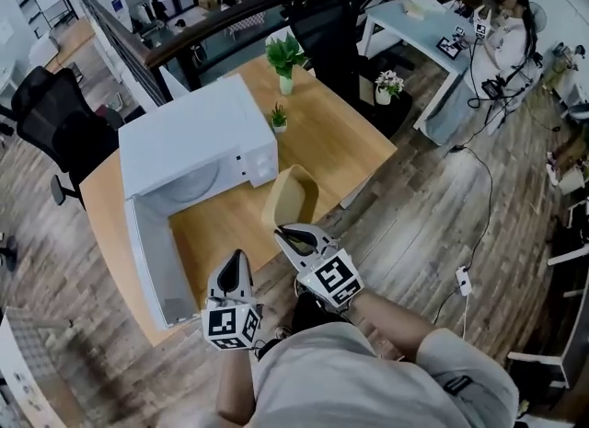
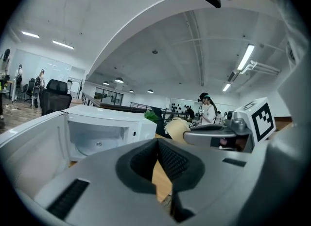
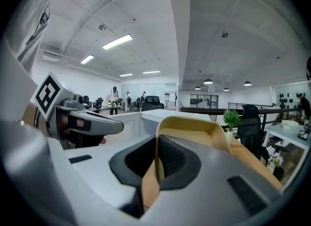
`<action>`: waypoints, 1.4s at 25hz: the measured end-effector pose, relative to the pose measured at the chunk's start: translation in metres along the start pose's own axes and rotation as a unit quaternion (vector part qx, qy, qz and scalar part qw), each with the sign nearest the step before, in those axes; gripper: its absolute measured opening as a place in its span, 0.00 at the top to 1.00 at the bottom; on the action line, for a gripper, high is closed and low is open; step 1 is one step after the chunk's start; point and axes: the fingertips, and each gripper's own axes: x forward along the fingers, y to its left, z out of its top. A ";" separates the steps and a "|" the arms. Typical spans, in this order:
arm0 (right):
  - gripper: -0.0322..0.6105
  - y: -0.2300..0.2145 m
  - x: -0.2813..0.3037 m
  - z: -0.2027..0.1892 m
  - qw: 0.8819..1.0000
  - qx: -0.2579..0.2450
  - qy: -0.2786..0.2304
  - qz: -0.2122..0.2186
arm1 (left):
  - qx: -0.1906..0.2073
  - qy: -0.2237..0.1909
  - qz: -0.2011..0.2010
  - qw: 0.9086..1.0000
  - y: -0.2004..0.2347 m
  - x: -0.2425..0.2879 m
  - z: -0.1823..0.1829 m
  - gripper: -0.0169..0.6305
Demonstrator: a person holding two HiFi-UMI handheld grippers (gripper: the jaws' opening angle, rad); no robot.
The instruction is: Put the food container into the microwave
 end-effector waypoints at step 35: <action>0.91 0.058 0.110 -0.047 0.940 -0.078 0.082 0.323 | -0.071 0.022 0.226 0.971 0.108 0.004 -0.048 0.95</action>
